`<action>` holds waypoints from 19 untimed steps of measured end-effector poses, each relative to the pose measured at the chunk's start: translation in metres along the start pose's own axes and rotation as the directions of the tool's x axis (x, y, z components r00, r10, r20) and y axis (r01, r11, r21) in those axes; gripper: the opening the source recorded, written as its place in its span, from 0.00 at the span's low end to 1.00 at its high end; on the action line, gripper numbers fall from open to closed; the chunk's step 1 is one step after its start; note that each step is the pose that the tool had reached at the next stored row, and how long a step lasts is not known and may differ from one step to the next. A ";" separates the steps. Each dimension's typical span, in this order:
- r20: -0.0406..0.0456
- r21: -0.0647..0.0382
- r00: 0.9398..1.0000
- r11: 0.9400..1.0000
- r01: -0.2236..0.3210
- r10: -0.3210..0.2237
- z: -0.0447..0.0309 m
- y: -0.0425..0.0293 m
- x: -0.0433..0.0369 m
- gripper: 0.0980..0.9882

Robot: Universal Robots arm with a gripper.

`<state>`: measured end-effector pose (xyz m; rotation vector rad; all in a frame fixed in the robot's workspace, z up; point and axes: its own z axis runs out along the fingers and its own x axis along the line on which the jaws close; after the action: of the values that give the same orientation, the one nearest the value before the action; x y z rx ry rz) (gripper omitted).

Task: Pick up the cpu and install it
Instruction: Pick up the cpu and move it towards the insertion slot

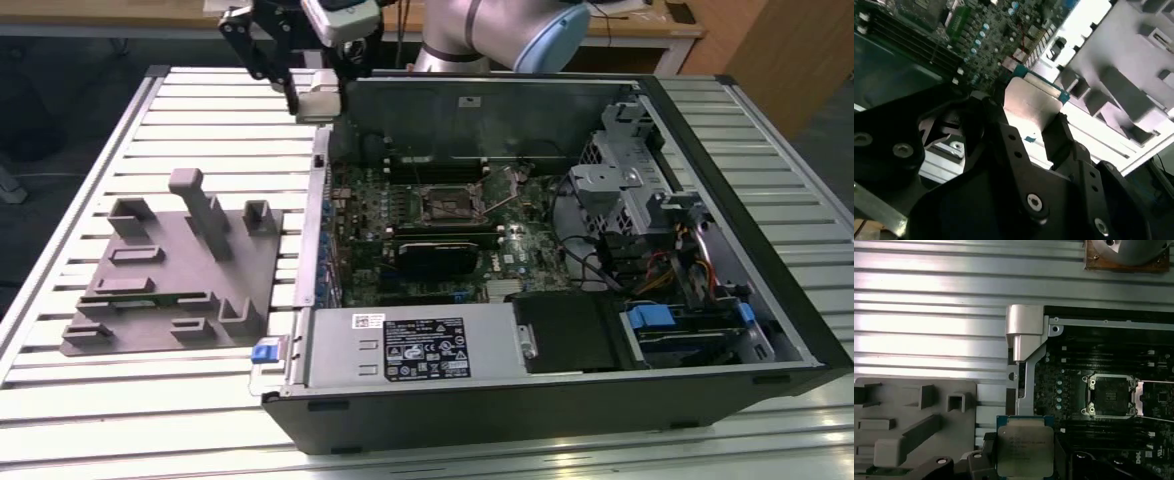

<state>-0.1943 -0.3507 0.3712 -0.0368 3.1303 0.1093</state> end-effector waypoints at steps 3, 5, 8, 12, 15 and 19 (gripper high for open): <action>0.000 0.000 1.000 1.000 0.000 0.000 0.0009 0.0008 -0.0173 0.50; 0.000 0.000 1.000 1.000 0.000 0.000 0.0012 0.0007 -0.0262 0.50; 0.000 0.000 1.000 1.000 0.000 0.000 0.0014 0.0003 -0.0398 0.50; 0.000 0.000 1.000 1.000 0.000 0.000 0.0019 -0.0001 -0.0573 0.50; 0.000 0.000 1.000 1.000 0.000 0.000 0.0021 -0.0004 -0.0694 0.50; 0.000 0.000 1.000 1.000 0.000 0.000 0.0025 -0.0009 -0.0875 0.50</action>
<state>-0.1068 -0.3493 0.3695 -0.0363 3.1302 0.1095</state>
